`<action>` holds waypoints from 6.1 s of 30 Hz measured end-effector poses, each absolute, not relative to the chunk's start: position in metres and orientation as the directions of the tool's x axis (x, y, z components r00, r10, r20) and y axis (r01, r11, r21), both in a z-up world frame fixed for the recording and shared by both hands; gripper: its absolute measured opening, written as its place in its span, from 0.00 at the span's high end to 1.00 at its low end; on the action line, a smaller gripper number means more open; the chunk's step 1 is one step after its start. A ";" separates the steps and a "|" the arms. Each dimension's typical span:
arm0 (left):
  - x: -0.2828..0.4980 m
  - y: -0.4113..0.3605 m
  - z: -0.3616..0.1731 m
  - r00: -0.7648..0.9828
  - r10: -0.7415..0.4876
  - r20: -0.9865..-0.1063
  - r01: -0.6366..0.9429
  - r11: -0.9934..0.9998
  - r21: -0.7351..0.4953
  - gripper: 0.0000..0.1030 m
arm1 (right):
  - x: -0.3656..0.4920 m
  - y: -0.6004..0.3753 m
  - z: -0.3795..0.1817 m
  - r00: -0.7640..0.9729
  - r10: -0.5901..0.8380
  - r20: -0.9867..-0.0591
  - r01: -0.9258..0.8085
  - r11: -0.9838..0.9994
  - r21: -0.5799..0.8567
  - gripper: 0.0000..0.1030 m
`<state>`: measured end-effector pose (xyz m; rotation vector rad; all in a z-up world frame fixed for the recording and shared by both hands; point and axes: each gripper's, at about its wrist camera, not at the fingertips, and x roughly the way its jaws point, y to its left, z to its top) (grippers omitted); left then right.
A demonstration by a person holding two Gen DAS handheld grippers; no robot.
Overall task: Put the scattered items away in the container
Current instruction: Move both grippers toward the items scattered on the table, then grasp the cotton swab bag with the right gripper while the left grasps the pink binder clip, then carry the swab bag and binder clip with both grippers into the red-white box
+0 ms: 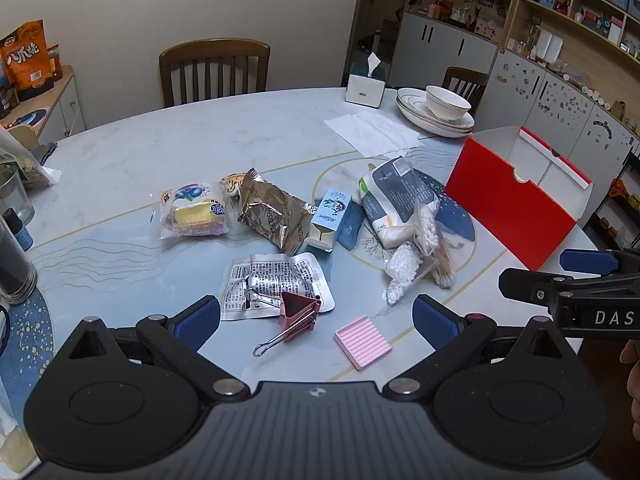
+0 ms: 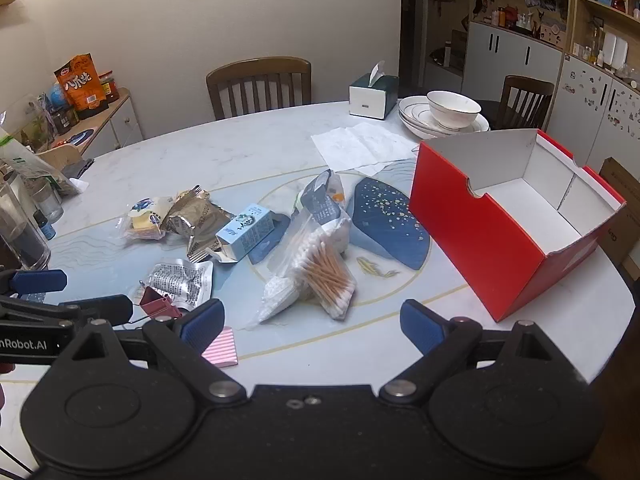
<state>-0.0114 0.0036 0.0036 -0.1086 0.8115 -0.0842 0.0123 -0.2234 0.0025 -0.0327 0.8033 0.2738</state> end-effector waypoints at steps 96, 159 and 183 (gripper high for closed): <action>0.048 -0.013 -0.081 0.590 -0.080 -0.804 0.109 0.994 -0.019 0.57 | 0.122 -0.200 -0.059 0.575 0.183 -0.797 -0.156 0.981 0.112 0.71; 0.118 -0.164 0.052 0.731 -0.337 -0.594 0.402 0.915 -0.024 0.72 | 0.152 -0.403 0.049 0.756 0.217 -0.617 -0.121 0.973 0.195 0.85; 0.208 -0.303 0.021 0.610 -0.462 -0.644 0.616 0.787 0.019 0.72 | 0.213 -0.480 0.002 0.717 0.168 -0.676 -0.037 0.978 0.205 0.85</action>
